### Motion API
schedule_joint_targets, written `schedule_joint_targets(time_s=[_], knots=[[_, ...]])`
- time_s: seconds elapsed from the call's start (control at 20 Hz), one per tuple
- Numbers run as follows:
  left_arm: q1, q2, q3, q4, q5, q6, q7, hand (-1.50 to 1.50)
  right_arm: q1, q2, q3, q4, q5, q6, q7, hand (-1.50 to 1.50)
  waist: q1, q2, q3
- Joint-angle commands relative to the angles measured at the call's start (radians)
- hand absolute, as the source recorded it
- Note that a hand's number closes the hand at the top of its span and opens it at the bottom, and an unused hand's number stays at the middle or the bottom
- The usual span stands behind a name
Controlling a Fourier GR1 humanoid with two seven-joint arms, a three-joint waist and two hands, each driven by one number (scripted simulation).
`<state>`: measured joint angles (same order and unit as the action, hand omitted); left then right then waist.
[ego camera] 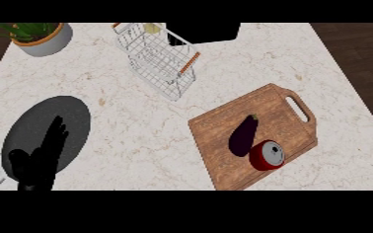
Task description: Pick the eggplant from the cutting board and place it in the tiered basket
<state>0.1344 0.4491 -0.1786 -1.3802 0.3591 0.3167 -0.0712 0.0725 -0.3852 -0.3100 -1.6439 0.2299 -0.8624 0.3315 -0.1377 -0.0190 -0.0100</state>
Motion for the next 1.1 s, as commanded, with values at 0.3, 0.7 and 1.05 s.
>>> schedule_joint_targets(time_s=[0.3,0.7,1.05], knots=[[-0.016,-0.068,-0.109,-0.021,-0.078,0.033,-0.004,0.0,0.22,0.312,0.247,-0.093,0.294,-0.04,0.289,-1.5,0.121,0.033,-0.006],[-0.067,-0.07,-0.138,-0.02,-0.113,0.035,0.008,0.0,0.268,0.312,0.31,-0.037,0.576,0.184,0.625,-1.5,0.184,0.053,-0.008],[-0.105,-0.119,-0.168,-0.012,-0.13,0.065,0.048,0.0,0.188,0.379,0.319,-0.107,0.899,0.383,0.939,-1.5,0.181,0.041,-0.005]])
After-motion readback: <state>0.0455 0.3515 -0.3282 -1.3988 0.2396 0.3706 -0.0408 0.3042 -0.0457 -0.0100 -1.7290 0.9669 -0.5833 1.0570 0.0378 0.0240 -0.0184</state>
